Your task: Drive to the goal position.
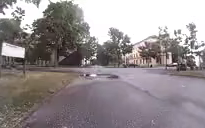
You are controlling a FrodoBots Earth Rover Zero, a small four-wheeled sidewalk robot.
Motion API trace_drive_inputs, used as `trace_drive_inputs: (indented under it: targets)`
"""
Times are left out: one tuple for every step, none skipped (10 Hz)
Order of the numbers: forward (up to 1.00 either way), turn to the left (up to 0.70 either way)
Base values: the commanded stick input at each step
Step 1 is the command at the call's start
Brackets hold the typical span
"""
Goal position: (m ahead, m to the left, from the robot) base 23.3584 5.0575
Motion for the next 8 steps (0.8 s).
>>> trace_drive_inputs:
  targets:
    - [0.70, 0.00]
    - [0.70, 0.00]
    - [0.70, 0.00]
    - [0.70, 0.00]
    - [0.70, 0.00]
    - [0.70, 0.00]
    - [0.70, 0.00]
    - [0.70, 0.00]
